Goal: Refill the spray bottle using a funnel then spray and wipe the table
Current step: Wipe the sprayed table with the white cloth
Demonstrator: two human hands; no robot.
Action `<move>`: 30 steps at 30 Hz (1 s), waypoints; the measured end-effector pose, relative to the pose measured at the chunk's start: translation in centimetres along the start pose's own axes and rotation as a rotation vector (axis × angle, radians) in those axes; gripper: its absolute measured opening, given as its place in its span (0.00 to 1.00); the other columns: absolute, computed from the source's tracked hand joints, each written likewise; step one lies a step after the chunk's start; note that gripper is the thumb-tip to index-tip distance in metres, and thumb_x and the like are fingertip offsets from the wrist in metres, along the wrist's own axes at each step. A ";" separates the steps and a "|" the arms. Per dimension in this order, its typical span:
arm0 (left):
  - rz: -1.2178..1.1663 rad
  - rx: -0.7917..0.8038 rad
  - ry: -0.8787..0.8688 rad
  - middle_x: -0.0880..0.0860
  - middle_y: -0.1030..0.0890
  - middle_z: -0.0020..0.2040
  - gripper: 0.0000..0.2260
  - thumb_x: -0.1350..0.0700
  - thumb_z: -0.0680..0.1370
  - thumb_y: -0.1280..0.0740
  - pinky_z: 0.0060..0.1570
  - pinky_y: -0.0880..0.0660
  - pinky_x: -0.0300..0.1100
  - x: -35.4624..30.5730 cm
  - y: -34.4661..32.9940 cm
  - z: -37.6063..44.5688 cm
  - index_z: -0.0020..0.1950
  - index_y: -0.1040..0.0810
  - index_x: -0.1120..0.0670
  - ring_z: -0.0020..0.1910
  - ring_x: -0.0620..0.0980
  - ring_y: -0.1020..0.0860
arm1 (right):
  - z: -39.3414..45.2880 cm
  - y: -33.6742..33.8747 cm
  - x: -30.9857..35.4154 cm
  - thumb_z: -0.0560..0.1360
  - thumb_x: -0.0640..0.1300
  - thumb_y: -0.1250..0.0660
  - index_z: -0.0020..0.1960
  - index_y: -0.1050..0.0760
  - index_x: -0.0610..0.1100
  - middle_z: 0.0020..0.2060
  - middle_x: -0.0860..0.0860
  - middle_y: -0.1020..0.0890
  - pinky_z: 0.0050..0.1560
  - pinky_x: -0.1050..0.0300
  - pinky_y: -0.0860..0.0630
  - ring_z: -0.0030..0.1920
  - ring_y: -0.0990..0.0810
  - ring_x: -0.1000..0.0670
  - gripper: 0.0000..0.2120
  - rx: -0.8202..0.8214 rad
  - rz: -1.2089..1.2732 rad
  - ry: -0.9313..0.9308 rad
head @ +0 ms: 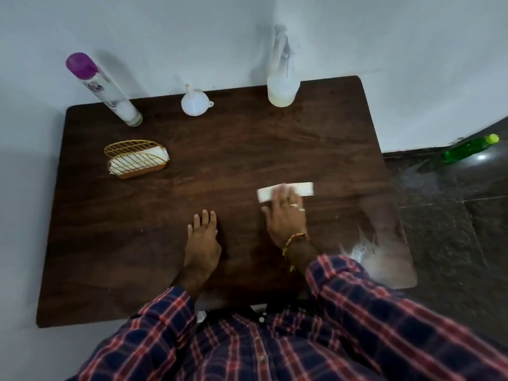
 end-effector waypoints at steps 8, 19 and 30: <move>-0.028 -0.058 0.051 0.53 0.42 0.79 0.23 0.59 0.83 0.48 0.76 0.49 0.50 1.0 -2.7 -5.1 0.79 0.46 0.56 0.78 0.54 0.46 | -9.2 -1.8 -1.9 0.77 0.56 0.51 0.70 0.30 0.36 0.67 0.35 0.27 0.71 0.37 0.37 0.69 0.30 0.34 0.31 0.096 -0.043 0.048; 0.009 -0.060 -0.001 0.54 0.45 0.79 0.27 0.60 0.80 0.44 0.76 0.51 0.51 4.3 -3.0 -9.5 0.79 0.47 0.54 0.78 0.55 0.48 | -13.2 -4.8 4.6 0.80 0.56 0.53 0.69 0.28 0.38 0.66 0.37 0.25 0.69 0.39 0.33 0.68 0.28 0.35 0.30 0.125 0.019 0.178; -0.132 -0.115 0.189 0.55 0.47 0.79 0.28 0.60 0.81 0.44 0.76 0.49 0.51 13.8 -1.7 -12.3 0.79 0.51 0.56 0.78 0.55 0.49 | -3.6 -4.0 22.0 0.82 0.51 0.50 0.78 0.50 0.35 0.77 0.36 0.46 0.76 0.40 0.52 0.77 0.49 0.34 0.29 0.148 0.115 0.111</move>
Point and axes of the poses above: each hand's wrist, its own z-axis towards the middle knuckle, its own y-axis out of the back of the hand, x = y × z, the point moved 6 cm from there along z, towards the middle knuckle
